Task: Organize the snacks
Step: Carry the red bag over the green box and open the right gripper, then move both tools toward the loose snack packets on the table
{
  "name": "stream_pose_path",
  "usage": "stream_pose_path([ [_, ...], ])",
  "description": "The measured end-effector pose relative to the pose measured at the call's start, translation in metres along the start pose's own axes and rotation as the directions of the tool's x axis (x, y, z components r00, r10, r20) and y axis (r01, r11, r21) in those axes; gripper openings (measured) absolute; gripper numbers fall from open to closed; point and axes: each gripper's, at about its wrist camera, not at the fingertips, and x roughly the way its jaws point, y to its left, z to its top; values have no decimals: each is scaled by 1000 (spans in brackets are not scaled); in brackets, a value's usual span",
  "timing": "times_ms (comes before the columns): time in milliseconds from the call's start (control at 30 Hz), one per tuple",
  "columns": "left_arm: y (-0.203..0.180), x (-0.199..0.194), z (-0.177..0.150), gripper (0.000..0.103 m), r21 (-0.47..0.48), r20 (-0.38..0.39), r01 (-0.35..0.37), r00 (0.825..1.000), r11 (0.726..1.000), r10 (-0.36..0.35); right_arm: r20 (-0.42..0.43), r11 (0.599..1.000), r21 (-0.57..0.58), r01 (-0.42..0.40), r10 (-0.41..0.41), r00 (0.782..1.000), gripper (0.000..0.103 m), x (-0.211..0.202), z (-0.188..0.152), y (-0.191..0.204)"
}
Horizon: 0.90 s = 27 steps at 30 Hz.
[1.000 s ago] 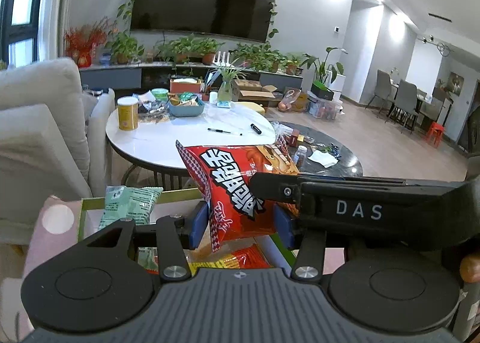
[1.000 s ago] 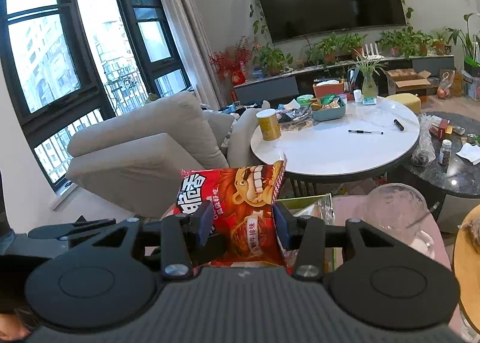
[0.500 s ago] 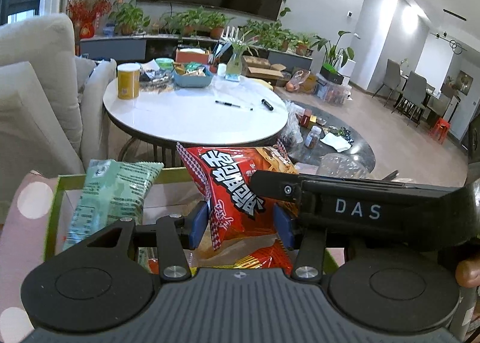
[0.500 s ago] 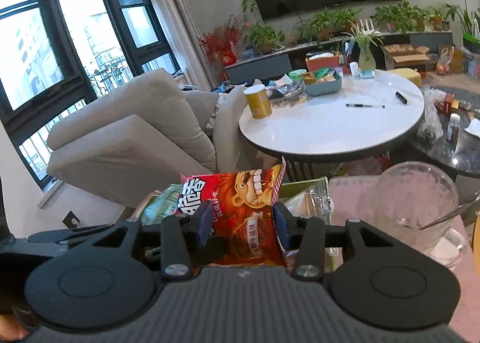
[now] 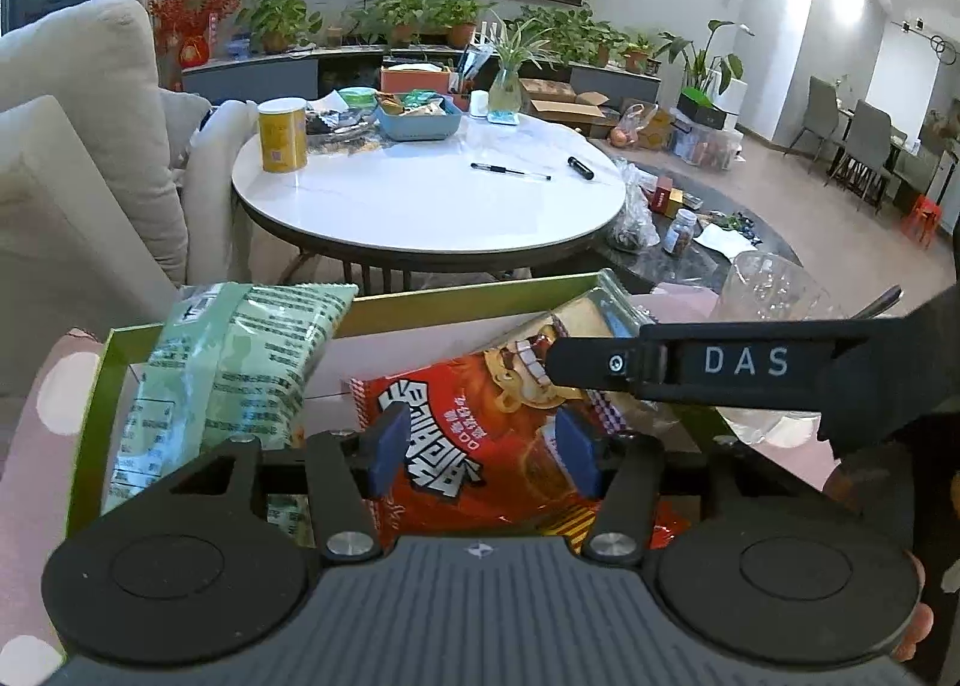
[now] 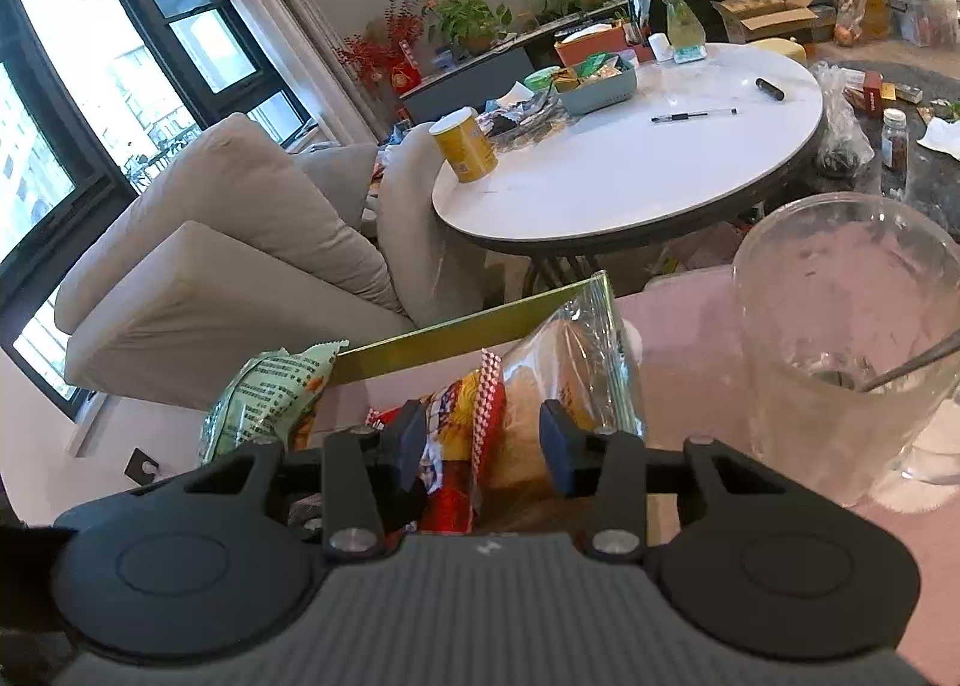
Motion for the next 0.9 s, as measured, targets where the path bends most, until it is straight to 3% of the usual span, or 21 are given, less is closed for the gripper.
stream_pose_path([
  [100,1,-3,0,53,-2,2,-13,1000,1000,13,-63,999,46,-3,6,998,43,8,2,-4],
  [300,-1,-11,-4,55,32,4,-42,999,999,42,-30,994,-73,84,-86,996,41,18,-8,15],
  [400,0,-15,-7,55,29,9,-54,999,998,53,-43,993,-80,89,-92,995,49,17,-11,20],
  [500,3,-22,-7,55,23,14,-45,999,999,45,-43,998,-55,34,-36,998,49,6,-13,15],
  [633,1,-36,-8,58,25,39,-42,998,999,41,19,993,-101,65,-63,998,49,-16,-16,21],
  [900,0,-85,-20,69,32,100,-41,994,999,38,90,986,-160,42,-28,996,50,-73,-28,35],
])
